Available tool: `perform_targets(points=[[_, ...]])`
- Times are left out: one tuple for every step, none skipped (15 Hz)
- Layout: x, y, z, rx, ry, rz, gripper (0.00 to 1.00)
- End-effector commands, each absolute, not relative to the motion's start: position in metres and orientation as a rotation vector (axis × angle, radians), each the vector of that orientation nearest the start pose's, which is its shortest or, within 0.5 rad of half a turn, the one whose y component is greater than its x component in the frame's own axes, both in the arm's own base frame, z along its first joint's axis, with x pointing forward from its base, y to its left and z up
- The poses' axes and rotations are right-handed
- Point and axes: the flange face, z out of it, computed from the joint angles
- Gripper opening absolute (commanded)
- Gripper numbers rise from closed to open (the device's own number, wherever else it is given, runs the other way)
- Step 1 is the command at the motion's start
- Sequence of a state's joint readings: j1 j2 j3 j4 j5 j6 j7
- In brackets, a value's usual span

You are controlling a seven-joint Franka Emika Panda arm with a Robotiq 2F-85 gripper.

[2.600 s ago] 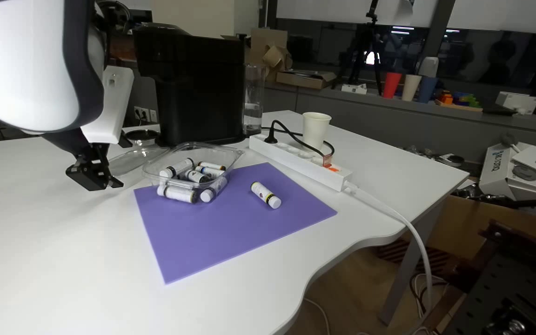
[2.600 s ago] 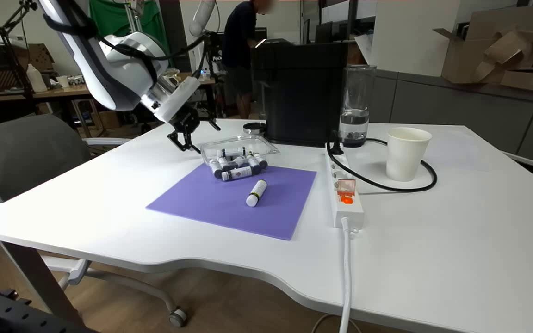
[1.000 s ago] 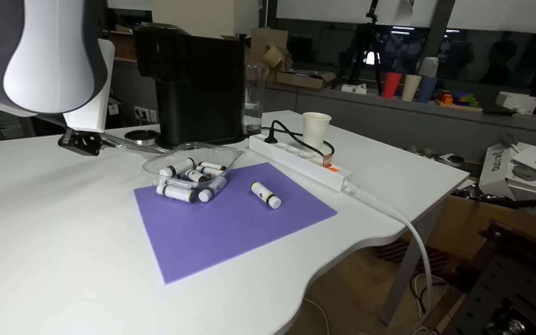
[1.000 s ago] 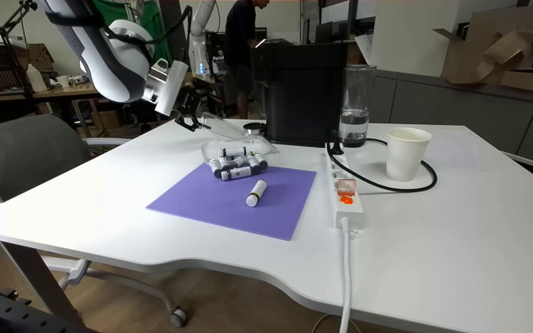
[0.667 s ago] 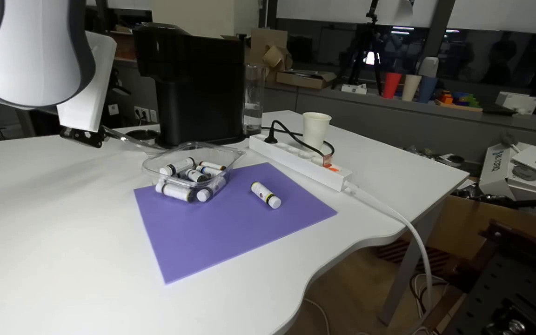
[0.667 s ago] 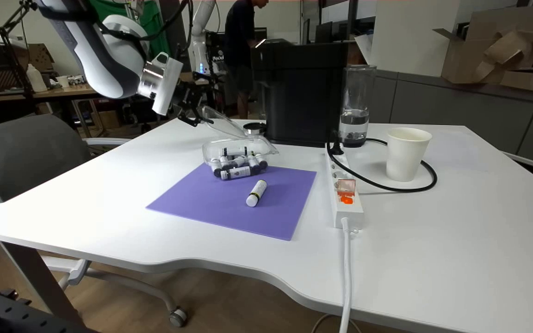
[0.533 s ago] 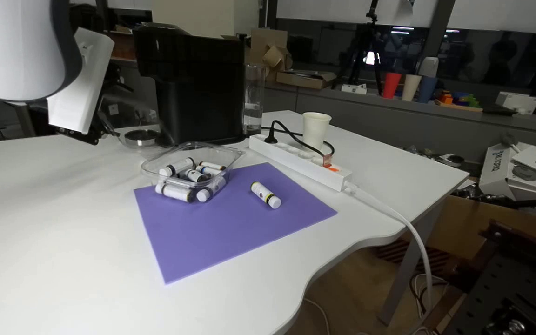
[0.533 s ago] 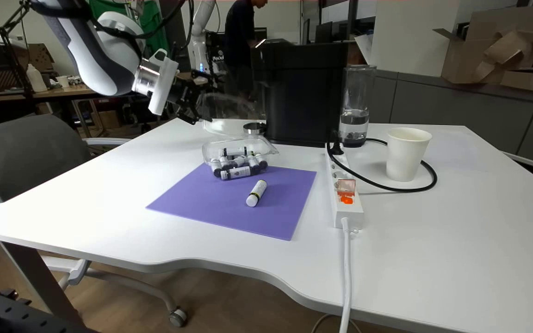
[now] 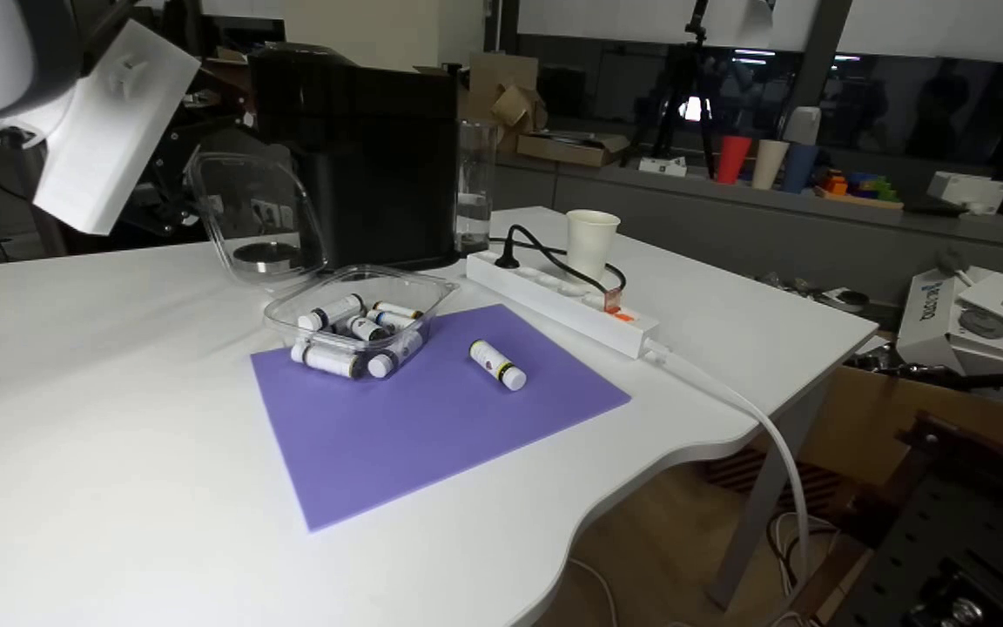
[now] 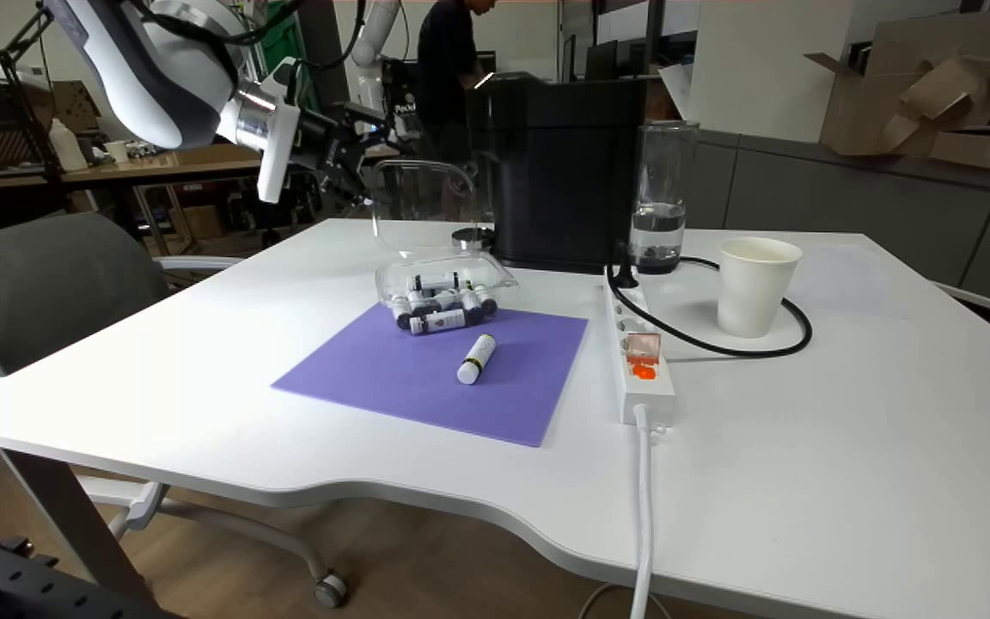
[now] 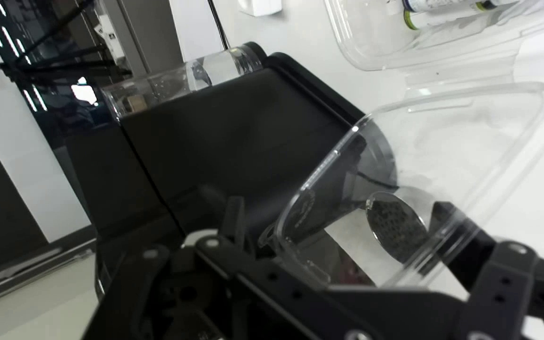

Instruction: Close the lid of the clear bowl

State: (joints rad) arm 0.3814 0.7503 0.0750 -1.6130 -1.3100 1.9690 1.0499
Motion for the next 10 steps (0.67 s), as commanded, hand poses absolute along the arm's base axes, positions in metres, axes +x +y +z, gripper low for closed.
perform_targets(points=[[0.623,0.219,0.212,2.132,0.047,0.561,1.00],[0.622,0.213,0.215,2.133,0.008,0.557,1.00],[0.621,0.208,0.217,2.139,-0.023,0.551,1.00],[0.620,0.200,0.219,2.152,-0.060,0.538,1.00],[0.620,0.192,0.219,2.172,-0.093,0.523,1.00],[0.620,0.184,0.220,2.200,-0.126,0.502,1.00],[0.620,0.176,0.220,2.243,-0.157,0.478,1.00],[0.620,0.169,0.221,2.288,-0.187,0.459,1.00],[0.620,0.162,0.224,2.335,-0.220,0.447,1.00],[0.619,0.156,0.225,2.379,-0.251,0.437,1.00]])
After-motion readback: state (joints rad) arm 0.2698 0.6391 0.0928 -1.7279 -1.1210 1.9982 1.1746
